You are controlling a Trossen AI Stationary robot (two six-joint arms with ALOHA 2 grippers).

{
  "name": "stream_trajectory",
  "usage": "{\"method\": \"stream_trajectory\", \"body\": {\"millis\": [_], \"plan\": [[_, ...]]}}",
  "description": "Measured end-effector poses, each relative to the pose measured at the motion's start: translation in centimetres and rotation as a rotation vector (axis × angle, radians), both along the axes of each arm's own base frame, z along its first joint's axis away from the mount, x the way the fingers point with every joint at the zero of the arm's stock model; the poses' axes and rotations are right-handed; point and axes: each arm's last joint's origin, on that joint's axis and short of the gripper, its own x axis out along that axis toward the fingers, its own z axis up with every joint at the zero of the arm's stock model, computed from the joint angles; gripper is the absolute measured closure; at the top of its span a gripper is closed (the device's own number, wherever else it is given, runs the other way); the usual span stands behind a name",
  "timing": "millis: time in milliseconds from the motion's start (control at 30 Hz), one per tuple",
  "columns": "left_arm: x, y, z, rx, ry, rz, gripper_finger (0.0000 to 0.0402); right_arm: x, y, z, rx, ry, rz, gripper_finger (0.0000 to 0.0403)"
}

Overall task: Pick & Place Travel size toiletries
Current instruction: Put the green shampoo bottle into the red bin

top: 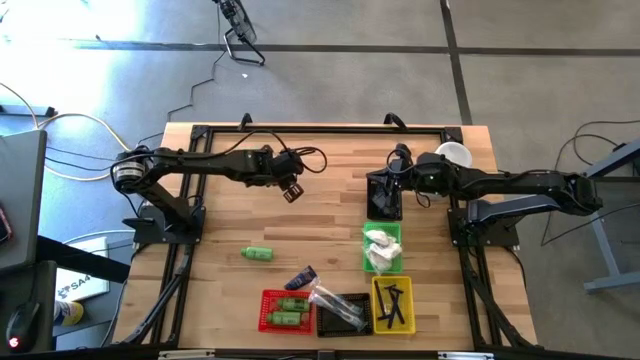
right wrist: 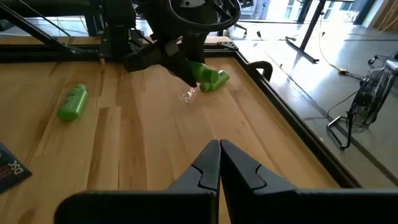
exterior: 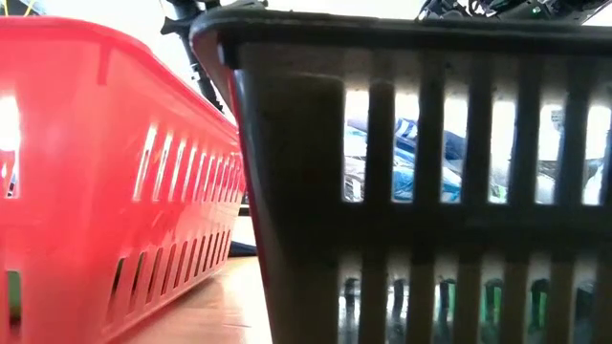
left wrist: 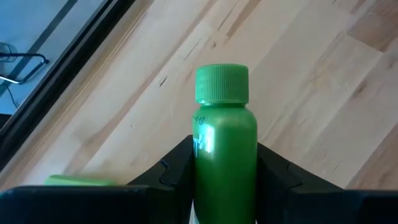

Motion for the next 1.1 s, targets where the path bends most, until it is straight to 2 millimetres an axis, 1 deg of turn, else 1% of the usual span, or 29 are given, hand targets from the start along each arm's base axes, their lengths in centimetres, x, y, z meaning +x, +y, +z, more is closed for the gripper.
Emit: {"method": "stream_trajectory", "body": {"millis": [167, 333, 400, 500, 600, 700, 900, 1100], "plan": [[0.1, -0.1, 0.1, -0.032, -0.014, -0.024, 0.0290, 0.1, 0.0, 0.5, -0.057, -0.039, 0.007, 0.0401], [-0.3, -0.7, 1.2, -0.148, -0.091, -0.114, 0.0290, 0.2, -0.1, 0.8, -0.096, -0.057, 0.018, 0.0401], [-0.5, -1.1, 1.8, -0.189, -0.120, -0.166, 0.0290, 0.2, -0.1, 0.8, -0.116, -0.052, 0.024, 0.0401], [-0.7, -2.3, 2.6, -0.205, -0.143, -0.257, 0.0290, 0.2, -0.1, 0.9, -0.119, -0.061, 0.023, 0.0401], [-0.7, -4.2, 3.1, -0.217, -0.152, -0.337, 0.0290, 0.2, -0.1, 1.0, -0.114, -0.076, 0.021, 0.0401], [-0.5, -6.5, 3.1, -0.235, -0.146, -0.402, 0.0290, 0.3, 0.0, 1.0, -0.087, -0.085, 0.021, 0.0401], [-0.6, -12.4, 3.1, -0.313, -0.164, -0.498, 0.0290, 0.3, 0.4, 1.0, -0.022, -0.105, 0.023, 0.0401], [-1.7, -17.6, 3.1, -0.392, -0.188, -0.530, 0.0290, 0.6, 1.1, 0.8, -0.007, -0.097, 0.052, 0.0401]]}}
